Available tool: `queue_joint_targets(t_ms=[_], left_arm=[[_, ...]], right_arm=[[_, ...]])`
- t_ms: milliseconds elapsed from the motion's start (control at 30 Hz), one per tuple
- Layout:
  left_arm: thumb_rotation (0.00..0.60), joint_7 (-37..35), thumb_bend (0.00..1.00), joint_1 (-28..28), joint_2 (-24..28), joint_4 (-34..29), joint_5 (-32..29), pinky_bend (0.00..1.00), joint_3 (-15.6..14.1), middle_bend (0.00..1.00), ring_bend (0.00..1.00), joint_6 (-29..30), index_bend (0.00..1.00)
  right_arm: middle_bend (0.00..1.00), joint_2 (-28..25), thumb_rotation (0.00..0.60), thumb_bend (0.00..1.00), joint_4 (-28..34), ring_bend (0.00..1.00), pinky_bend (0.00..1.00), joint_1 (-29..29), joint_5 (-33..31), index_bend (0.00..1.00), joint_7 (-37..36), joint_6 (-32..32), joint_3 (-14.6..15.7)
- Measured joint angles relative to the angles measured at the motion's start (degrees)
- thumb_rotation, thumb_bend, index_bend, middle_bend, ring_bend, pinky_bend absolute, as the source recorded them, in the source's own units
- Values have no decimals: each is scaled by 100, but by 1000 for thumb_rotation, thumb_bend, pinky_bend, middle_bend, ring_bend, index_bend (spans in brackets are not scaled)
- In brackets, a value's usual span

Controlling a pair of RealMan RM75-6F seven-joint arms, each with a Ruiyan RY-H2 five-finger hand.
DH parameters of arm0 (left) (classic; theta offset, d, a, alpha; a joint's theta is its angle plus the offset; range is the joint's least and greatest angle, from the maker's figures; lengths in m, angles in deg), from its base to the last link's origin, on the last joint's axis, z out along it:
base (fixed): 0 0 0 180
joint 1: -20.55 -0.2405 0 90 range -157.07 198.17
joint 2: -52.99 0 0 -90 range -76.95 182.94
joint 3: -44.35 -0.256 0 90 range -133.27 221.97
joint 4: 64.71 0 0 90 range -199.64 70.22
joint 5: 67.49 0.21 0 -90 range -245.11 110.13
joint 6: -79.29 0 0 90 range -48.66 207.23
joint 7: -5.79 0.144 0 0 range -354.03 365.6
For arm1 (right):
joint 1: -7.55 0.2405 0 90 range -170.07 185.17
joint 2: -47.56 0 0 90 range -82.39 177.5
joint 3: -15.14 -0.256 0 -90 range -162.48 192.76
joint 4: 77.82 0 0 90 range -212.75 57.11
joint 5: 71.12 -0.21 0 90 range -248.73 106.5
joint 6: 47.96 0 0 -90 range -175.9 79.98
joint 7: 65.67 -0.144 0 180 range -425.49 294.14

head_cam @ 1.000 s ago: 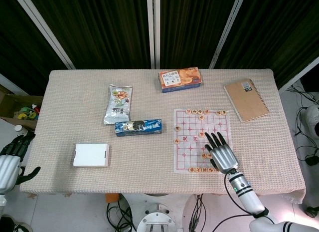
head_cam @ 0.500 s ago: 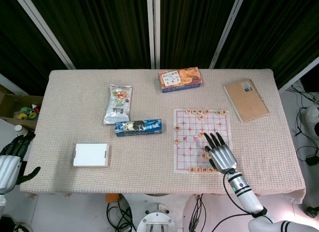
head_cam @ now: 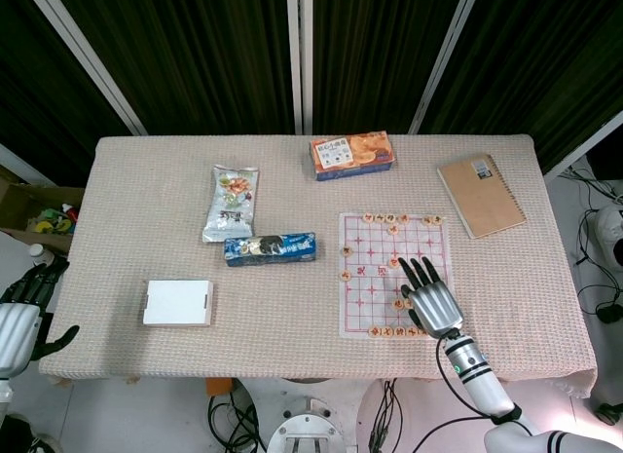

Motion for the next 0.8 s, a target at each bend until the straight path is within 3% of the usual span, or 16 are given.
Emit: queue_joint_targets(t_ms=[433, 800], left_arm=[[600, 16, 206, 23, -2, -8, -13, 224, -5, 126, 91, -55, 82], [600, 124, 206, 39, -28, -44, -22, 224, -12, 126, 91, -96, 82]], right_arm=[[0, -455, 600, 330, 251, 0, 0, -218, 151, 564, -220, 442, 60], [0, -677, 600, 330, 50, 0, 0, -365, 74, 574, -575, 396, 149]])
